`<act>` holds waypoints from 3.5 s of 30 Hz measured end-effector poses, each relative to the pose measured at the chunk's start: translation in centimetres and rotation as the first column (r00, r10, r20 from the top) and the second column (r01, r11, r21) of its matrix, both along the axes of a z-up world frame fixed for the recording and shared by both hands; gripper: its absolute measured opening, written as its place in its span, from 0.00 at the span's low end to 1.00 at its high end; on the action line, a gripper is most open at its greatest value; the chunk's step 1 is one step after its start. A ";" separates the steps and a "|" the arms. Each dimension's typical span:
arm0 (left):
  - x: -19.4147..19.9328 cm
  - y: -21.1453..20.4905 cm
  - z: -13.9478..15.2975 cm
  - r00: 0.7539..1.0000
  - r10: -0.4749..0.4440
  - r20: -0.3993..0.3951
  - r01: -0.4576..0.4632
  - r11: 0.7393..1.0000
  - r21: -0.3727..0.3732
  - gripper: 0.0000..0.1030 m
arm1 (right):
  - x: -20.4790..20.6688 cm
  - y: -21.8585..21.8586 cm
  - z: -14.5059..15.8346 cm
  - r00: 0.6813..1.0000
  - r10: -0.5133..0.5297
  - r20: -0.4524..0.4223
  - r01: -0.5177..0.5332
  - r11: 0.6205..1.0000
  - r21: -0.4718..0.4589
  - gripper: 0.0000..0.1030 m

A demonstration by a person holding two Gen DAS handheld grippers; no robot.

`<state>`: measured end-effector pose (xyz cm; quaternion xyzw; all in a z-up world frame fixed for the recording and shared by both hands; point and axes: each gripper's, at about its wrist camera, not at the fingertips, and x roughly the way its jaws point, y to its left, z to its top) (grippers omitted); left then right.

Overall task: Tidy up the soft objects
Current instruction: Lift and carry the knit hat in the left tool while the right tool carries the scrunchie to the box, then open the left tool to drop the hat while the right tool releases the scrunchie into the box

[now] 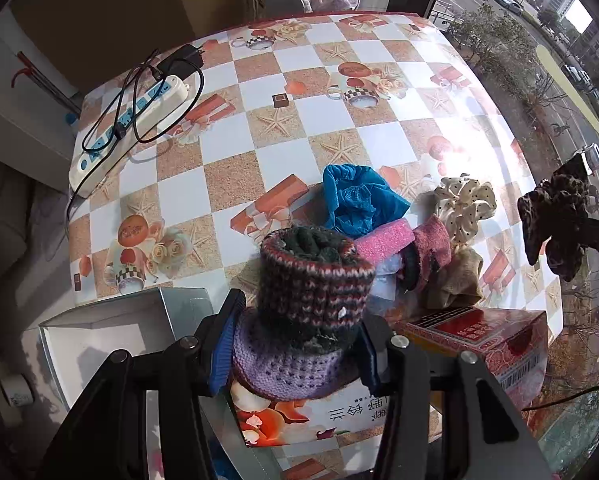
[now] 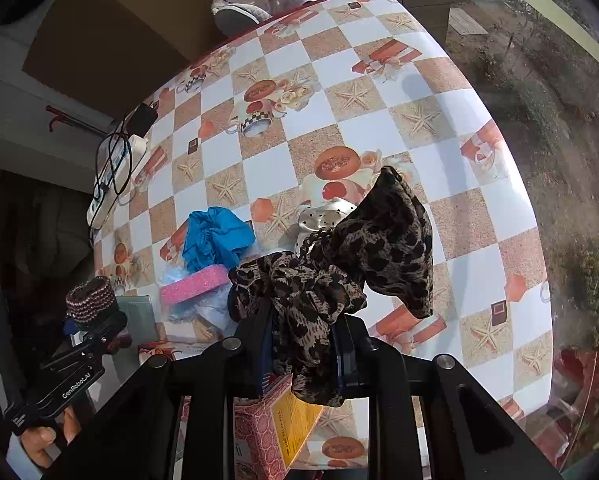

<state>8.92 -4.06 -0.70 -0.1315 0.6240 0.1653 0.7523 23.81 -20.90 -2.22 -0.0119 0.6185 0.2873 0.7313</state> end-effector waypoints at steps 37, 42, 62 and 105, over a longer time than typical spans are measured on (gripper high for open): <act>-16.6 0.9 4.4 0.987 0.133 0.086 -0.131 0.991 -0.032 0.53 | -17.5 9.3 5.5 0.952 0.298 0.075 -0.297 0.955 -0.024 0.24; -18.2 1.8 4.4 0.981 0.167 0.102 -0.165 0.986 -0.032 0.53 | -19.2 10.9 5.9 0.935 0.343 0.091 -0.341 0.939 -0.037 0.24; -24.2 4.6 3.4 0.940 0.323 0.104 -0.320 0.946 -0.048 0.53 | -25.2 16.7 5.3 0.837 0.539 0.089 -0.531 0.841 -0.100 0.24; -23.8 10.2 0.4 0.899 0.433 0.069 -0.430 0.901 -0.055 0.79 | -25.7 26.4 1.5 0.771 0.636 0.026 -0.625 0.764 -0.159 0.24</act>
